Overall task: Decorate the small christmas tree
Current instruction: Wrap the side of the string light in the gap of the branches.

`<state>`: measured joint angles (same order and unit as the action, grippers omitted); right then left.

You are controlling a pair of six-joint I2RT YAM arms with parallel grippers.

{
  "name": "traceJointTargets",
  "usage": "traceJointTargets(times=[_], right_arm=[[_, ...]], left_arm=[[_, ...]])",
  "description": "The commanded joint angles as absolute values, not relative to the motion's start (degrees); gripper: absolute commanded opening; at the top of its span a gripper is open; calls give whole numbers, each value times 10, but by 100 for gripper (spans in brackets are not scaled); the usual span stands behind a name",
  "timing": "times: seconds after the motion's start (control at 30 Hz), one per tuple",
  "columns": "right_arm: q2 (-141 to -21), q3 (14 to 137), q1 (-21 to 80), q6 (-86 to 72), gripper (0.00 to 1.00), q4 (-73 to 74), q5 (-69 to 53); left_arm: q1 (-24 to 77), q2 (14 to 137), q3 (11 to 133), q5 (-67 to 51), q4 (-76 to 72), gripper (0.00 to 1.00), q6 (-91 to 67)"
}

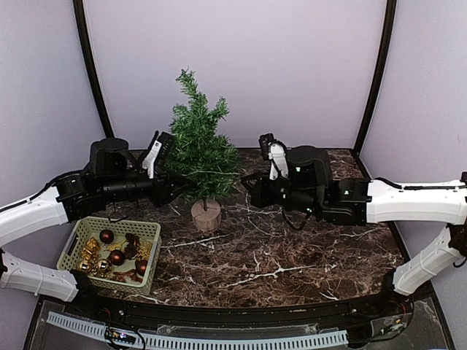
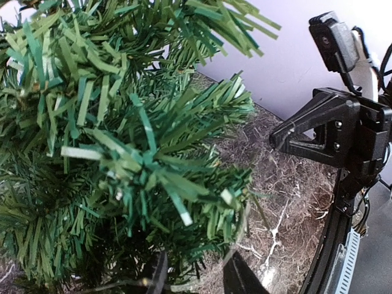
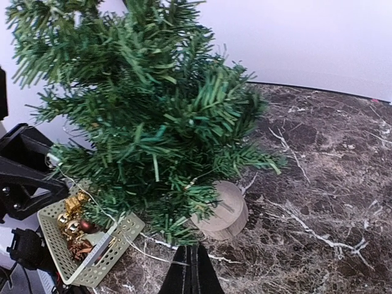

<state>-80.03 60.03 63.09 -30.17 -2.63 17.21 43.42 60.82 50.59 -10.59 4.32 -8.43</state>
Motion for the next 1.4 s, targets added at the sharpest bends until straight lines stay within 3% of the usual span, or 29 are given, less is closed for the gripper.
traceJointTargets(times=[0.0, 0.23, 0.5, 0.57, 0.67, 0.83, 1.17, 1.37], right_arm=[[-785, 604, 652, -269, 0, -75, 142], [-789, 592, 665, -276, 0, -74, 139], [-800, 584, 665, -305, 0, -54, 173], [-802, 582, 665, -312, 0, -51, 183], [-802, 579, 665, -321, 0, -49, 190], [-808, 576, 665, -328, 0, -43, 195], [-817, 577, 663, -347, 0, -20, 230], [-825, 582, 652, -355, 0, -10, 236]], left_arm=[[440, 609, 523, -99, 12, 29, -71], [440, 600, 501, -93, -13, 15, -83], [440, 600, 487, -92, -23, 10, -95], [440, 601, 486, -94, -22, 16, -97], [441, 602, 480, -89, -22, 32, -101], [441, 604, 477, -89, -28, 36, -102], [441, 582, 451, -81, -29, 4, -111], [440, 564, 438, -64, -20, 0, -119]])
